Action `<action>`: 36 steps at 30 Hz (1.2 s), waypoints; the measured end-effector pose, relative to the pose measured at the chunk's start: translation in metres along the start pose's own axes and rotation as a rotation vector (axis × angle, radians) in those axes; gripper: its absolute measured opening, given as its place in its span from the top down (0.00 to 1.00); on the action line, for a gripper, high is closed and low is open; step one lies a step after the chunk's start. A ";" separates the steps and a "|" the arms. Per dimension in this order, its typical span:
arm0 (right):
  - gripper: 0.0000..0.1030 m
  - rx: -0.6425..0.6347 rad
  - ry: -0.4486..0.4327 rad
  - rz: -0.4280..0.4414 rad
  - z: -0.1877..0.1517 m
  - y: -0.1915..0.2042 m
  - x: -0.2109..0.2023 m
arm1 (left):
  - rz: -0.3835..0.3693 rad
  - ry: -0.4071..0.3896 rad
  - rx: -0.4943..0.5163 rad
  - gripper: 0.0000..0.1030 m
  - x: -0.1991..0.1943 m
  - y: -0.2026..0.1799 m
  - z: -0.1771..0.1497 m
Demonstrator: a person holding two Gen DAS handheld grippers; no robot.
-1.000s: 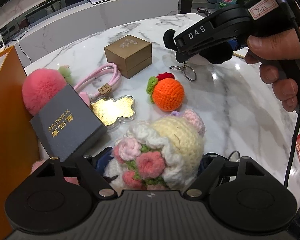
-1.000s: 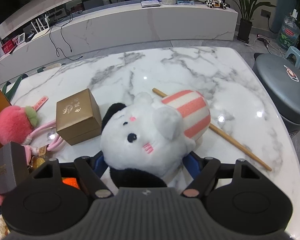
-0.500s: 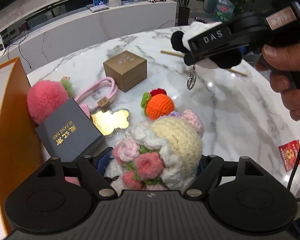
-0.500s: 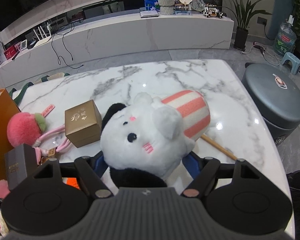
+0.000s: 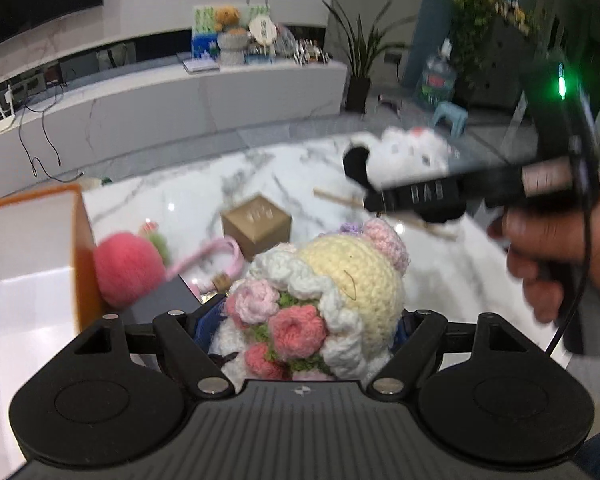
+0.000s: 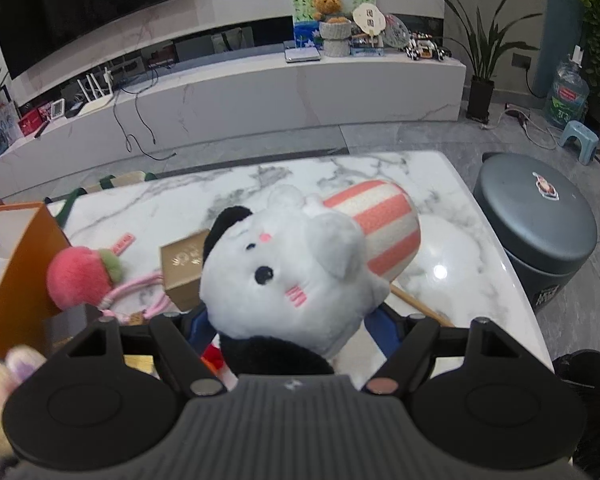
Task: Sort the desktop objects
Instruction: 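Carry crocheted bunny with left tool while right tool carries plush toward orange box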
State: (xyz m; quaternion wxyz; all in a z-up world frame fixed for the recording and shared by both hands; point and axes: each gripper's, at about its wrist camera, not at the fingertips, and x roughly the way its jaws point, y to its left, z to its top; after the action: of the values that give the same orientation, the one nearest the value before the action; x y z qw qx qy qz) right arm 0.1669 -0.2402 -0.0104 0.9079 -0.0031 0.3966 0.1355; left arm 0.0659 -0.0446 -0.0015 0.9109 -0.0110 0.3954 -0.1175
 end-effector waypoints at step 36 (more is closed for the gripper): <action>0.25 -0.229 -0.054 0.387 0.035 0.265 -0.012 | 0.342 0.051 -0.169 0.12 -0.100 0.211 0.064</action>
State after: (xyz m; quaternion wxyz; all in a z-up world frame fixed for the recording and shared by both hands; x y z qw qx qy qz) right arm 0.1183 0.0157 0.0487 0.8691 -0.0266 0.3473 0.3512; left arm 0.0891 0.1781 0.0901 0.9030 -0.0174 0.4231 0.0723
